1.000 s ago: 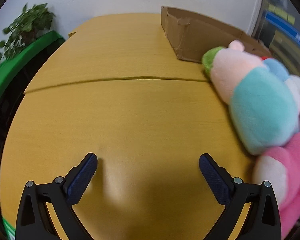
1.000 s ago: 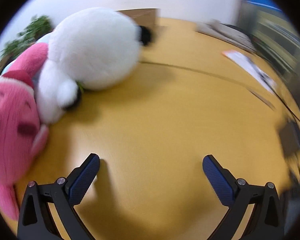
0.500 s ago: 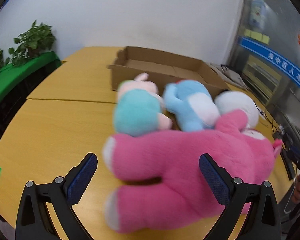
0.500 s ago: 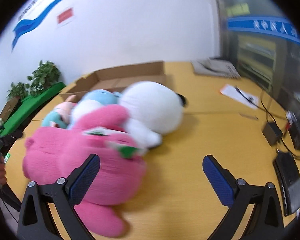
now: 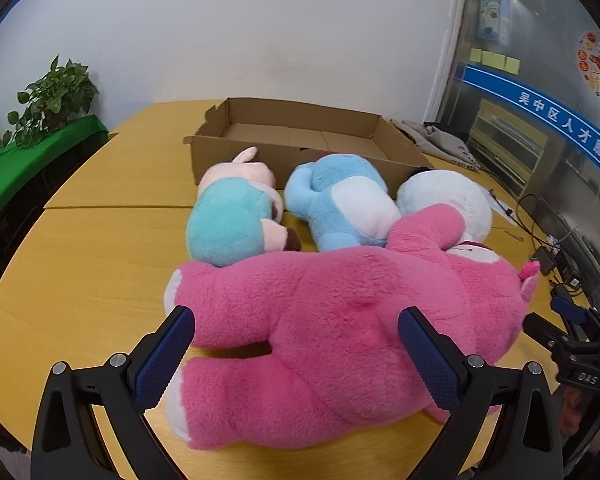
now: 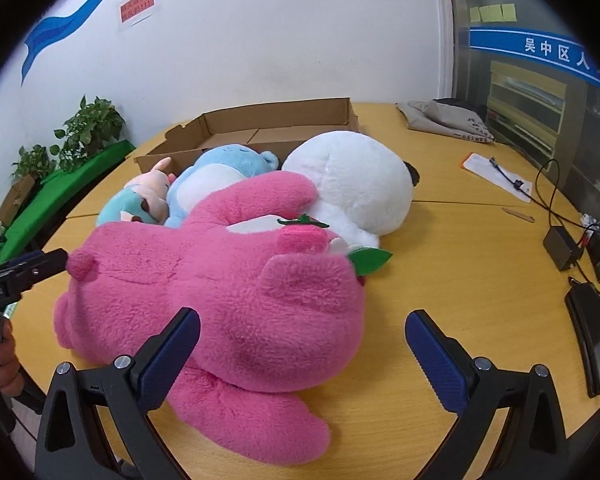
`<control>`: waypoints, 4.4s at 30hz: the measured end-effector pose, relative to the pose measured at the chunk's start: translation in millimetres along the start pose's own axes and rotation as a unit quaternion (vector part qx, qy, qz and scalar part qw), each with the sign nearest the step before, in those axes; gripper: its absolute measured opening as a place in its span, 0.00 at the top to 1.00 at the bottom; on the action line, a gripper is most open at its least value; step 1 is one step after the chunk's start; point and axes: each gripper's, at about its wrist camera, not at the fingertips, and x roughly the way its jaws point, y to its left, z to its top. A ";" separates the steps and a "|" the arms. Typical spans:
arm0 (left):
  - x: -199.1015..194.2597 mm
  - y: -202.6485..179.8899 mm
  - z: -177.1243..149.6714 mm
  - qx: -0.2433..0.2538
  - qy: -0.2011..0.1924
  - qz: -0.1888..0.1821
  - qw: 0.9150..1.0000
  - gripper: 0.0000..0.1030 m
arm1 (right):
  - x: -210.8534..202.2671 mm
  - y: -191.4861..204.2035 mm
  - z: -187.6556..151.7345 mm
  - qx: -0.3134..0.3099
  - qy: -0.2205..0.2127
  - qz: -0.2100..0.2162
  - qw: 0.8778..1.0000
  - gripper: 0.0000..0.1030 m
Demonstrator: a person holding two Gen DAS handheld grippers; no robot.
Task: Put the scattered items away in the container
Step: 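Move both tools to the pink bear, fingers on either side of its body, then close both tools on the pink bear and lift it, then lower the pink bear into the cardboard box and open both tools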
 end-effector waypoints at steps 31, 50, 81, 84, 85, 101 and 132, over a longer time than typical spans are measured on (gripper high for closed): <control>41.0 3.2 -10.4 -0.052 0.065 -0.150 0.985 0.00 | 34.2 19.3 15.0 -0.036 0.012 0.019 0.999 0.01; 67.9 7.4 -11.3 -0.059 0.091 -0.137 0.985 0.00 | 61.8 19.3 11.3 -0.028 -0.009 0.028 0.999 0.00; 47.8 17.0 -9.5 -0.048 0.094 -0.165 0.981 0.45 | 41.9 2.9 6.3 -0.021 -0.014 0.120 0.992 0.30; 38.0 17.5 -4.8 -0.048 0.093 -0.168 0.980 0.52 | 29.4 6.5 7.3 -0.026 -0.027 0.117 0.992 0.34; 33.6 16.6 -1.9 -0.046 0.090 -0.169 0.980 0.53 | 24.4 7.5 9.2 -0.028 -0.032 0.118 0.992 0.34; 23.2 7.8 194.2 0.039 -0.033 -0.170 0.984 0.53 | 20.0 -3.5 159.4 0.010 -0.146 0.151 0.978 0.34; 430.8 45.2 354.4 -0.031 0.158 -0.102 0.982 0.48 | 389.9 -72.4 334.8 0.138 0.072 0.013 0.988 0.18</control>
